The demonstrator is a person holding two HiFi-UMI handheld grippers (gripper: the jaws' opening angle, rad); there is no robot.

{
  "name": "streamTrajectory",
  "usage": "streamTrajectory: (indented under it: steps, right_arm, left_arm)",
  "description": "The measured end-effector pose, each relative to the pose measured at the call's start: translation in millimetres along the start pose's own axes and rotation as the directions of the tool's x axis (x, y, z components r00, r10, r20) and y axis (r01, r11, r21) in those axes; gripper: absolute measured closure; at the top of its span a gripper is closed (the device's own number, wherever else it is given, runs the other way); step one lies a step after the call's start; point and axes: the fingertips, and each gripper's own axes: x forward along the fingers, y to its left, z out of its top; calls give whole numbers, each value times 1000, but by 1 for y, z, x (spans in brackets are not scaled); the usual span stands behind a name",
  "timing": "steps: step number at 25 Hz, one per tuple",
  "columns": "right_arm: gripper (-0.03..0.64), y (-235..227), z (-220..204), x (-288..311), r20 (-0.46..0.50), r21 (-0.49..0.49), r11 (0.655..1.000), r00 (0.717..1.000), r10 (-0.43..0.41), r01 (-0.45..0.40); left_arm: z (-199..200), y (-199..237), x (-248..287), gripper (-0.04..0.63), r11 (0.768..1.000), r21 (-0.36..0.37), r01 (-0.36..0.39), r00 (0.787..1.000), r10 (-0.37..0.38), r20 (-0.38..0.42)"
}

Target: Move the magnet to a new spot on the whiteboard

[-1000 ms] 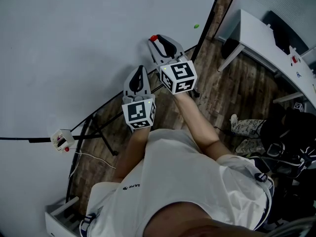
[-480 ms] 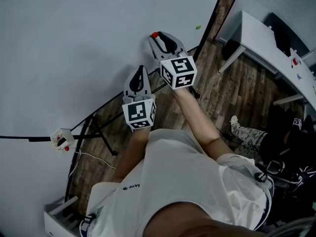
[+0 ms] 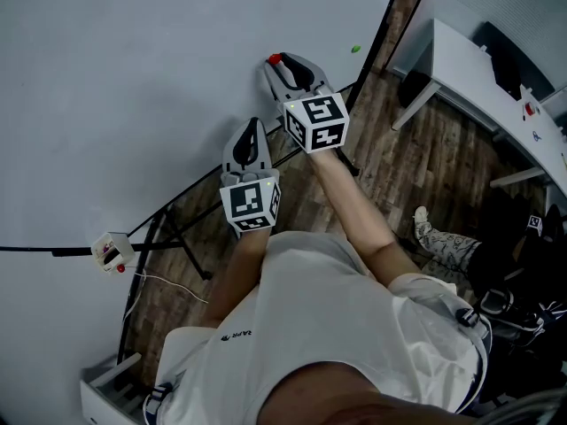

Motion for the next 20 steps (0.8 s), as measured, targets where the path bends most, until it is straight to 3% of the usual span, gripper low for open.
streamTrajectory:
  steps: [20]
  right_arm:
    - [485,0,-7,19,-30,-30,1000,1000,0,-1]
  left_arm:
    - [-3,9,-3,594,1000,-2,-1,1000,1,-4]
